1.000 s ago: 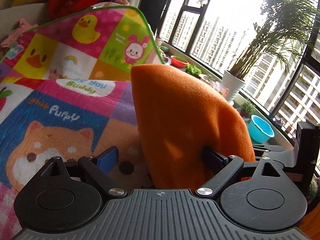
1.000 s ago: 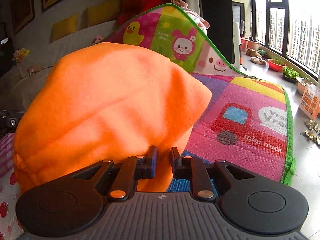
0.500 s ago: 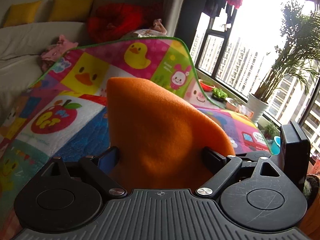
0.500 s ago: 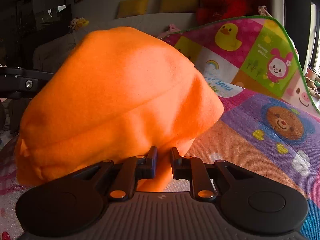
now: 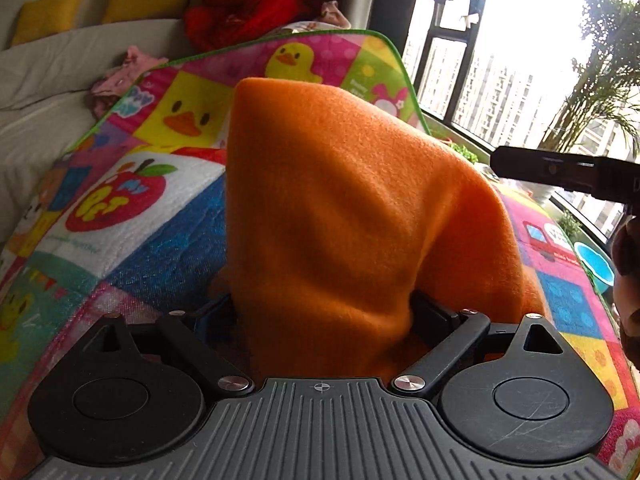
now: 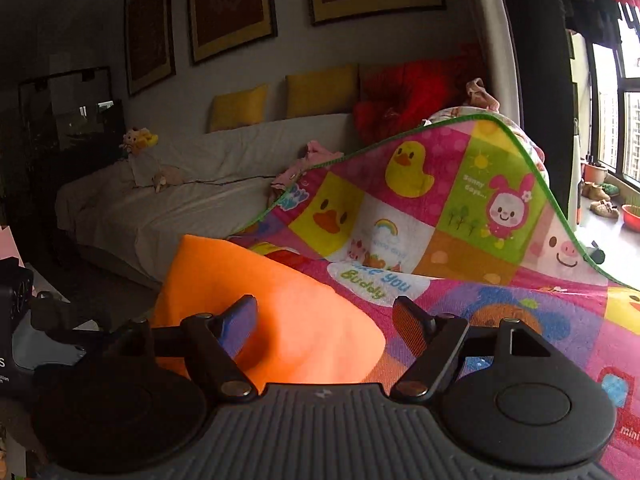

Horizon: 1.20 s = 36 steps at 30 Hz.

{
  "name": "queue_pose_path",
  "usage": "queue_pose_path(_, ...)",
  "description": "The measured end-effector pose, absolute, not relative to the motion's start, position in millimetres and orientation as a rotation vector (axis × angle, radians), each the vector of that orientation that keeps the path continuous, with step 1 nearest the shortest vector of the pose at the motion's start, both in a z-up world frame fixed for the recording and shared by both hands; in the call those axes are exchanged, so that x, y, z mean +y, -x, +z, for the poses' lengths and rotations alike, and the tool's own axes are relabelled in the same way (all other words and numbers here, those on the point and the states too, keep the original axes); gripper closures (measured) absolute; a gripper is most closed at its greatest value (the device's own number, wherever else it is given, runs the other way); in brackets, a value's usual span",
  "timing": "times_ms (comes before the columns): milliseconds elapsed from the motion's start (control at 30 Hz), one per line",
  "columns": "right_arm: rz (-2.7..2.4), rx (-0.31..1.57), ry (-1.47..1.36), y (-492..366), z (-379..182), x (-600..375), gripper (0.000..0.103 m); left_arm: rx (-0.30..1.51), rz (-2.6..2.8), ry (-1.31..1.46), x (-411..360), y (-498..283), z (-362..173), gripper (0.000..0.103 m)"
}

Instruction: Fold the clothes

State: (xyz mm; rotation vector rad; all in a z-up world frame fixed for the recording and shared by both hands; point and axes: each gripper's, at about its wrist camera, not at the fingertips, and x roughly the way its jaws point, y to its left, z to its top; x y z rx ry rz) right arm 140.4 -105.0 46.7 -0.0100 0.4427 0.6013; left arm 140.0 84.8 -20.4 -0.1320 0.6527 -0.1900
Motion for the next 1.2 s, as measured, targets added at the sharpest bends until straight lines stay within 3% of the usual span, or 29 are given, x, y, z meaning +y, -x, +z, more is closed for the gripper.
queue_pose_path(100,0.597,0.499,0.116,-151,23,-72,0.024,0.653,-0.182,0.133,87,-139,-21,0.006)
queue_pose_path(233,0.571,0.536,0.195,-159,-8,-48,0.012,0.655,-0.14,0.128,97,-132,-16,0.007)
queue_pose_path(600,0.615,0.459,0.299,-123,15,-39,0.012,0.56,-0.069,0.256,131,-149,4,0.006)
queue_pose_path(733,0.683,0.426,0.312,-100,22,-40,0.007,0.578,-0.009,0.226,134,-173,-1,0.006)
queue_pose_path(967,0.664,0.533,0.336,-110,-12,-28,0.0,0.621,0.029,0.279,154,-189,-22,0.005)
queue_pose_path(1200,0.657,0.532,0.339,-105,-14,-28,0.0,0.571,0.031,0.284,157,-160,-8,0.006)
